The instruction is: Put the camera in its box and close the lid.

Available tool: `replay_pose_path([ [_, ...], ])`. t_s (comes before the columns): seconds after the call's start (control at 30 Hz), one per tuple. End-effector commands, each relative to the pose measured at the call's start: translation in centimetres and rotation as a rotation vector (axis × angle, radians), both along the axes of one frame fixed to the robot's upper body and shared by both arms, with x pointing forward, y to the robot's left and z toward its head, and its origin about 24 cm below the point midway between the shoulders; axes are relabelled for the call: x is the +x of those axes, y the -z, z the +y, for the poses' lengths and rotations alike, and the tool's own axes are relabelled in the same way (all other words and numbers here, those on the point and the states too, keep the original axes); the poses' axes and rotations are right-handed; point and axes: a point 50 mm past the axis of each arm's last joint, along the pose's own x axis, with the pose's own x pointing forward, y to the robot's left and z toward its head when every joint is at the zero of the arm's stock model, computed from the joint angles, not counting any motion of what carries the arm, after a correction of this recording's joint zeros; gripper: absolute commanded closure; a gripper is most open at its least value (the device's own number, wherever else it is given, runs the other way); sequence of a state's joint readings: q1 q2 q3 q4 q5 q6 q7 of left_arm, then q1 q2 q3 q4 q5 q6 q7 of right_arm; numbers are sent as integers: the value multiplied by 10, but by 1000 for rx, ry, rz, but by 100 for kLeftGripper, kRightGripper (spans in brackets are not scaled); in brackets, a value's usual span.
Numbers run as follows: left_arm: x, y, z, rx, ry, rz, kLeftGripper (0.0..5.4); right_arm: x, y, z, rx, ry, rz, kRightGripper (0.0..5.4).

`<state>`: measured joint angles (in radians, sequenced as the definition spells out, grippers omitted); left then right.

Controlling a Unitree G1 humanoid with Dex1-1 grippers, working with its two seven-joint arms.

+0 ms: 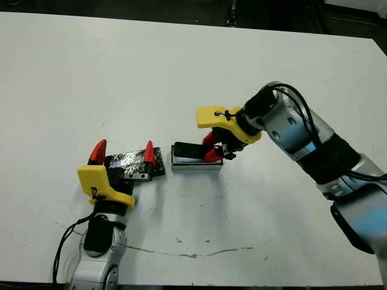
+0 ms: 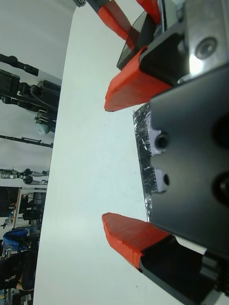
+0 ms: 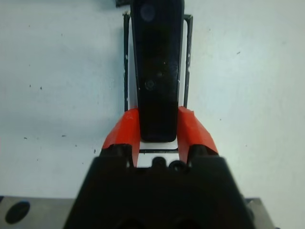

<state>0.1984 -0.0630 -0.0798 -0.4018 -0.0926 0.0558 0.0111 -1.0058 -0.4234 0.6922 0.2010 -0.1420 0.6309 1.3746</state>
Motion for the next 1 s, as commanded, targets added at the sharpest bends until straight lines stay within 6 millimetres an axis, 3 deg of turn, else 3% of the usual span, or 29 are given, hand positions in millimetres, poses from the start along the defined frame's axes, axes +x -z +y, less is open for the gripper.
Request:
replay_pose_path([
  [0.03, -3, 5, 1, 12, -10, 27, 0, -1, 22, -22, -67, 83, 65, 374],
  [0.47, -2, 4, 2, 8, 3, 19, 0, -3, 24, -26, -69, 72, 109, 374],
  [0.7, -2, 4, 2, 1, 5, 24, 0, -3, 25, -22, -63, -85, 98, 286],
  [1.0, -3, 3, 1, 6, 4, 23, 0, -1, 22, -21, -69, -91, 85, 185],
])
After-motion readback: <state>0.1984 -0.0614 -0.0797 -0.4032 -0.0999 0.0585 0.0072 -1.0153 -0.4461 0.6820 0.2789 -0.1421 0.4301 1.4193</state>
